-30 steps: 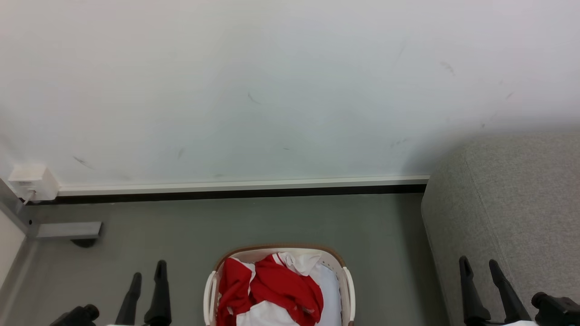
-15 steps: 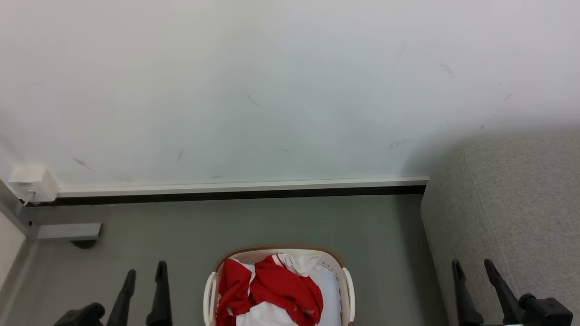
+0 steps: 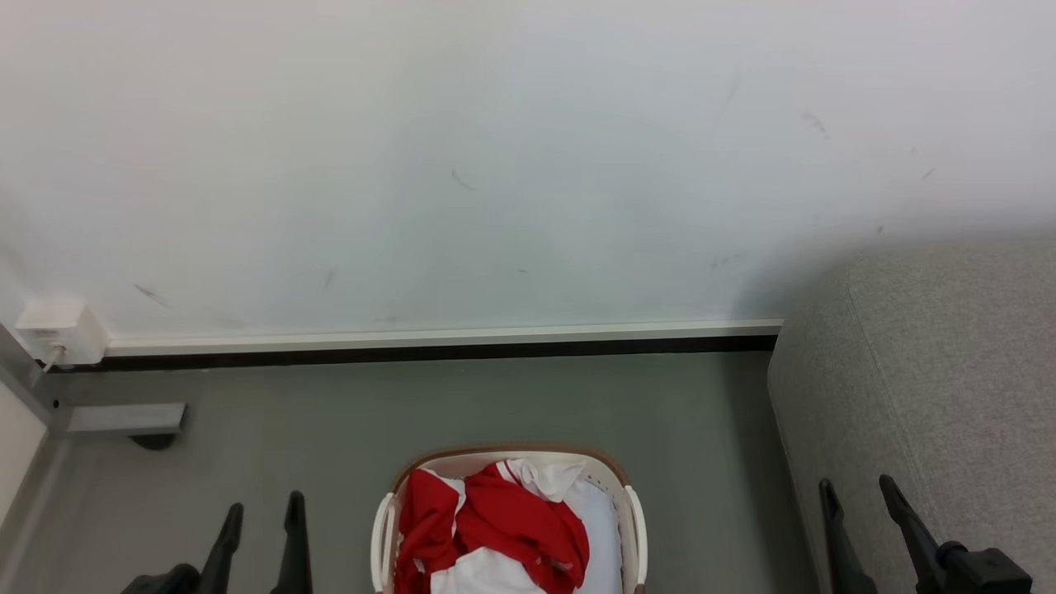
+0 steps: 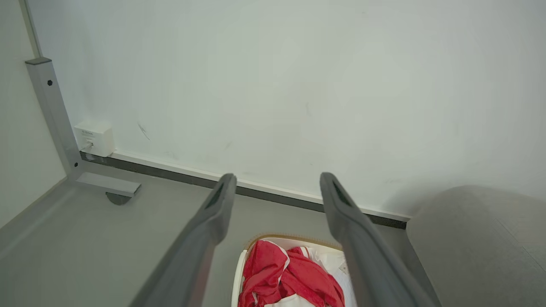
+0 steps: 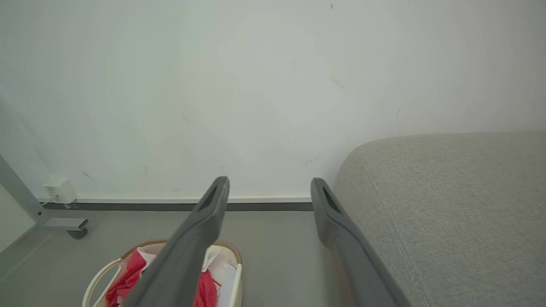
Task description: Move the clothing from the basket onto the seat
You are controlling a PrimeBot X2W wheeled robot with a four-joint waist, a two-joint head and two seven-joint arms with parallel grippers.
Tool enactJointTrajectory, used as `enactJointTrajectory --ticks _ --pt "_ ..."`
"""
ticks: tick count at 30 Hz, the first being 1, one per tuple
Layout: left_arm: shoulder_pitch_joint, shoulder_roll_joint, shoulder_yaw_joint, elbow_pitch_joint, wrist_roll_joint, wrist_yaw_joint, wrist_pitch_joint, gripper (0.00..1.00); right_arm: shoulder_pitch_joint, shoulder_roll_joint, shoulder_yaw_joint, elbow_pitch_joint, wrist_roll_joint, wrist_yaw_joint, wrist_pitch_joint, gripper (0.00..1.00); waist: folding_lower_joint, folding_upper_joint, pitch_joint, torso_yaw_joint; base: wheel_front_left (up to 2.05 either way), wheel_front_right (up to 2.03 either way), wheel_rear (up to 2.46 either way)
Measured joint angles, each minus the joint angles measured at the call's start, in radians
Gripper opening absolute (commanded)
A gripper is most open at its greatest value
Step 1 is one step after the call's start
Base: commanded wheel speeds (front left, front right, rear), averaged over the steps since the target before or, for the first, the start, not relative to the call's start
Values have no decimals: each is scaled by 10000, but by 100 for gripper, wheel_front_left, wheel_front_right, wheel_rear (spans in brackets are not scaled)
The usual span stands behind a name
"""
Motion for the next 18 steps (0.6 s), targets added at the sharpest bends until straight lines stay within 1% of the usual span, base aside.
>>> enactJointTrajectory --ticks 9,18 --pt "64 12 240 194 393 12 -171 100 5 -17 -27 186 -259 0 -167 100 1 0 77 -50 0 0 0" --pt "65 19 267 232 874 10 -391 100 -4 -33 -10 284 -826 0 -359 100 0 0 171 -190 0 0 0"
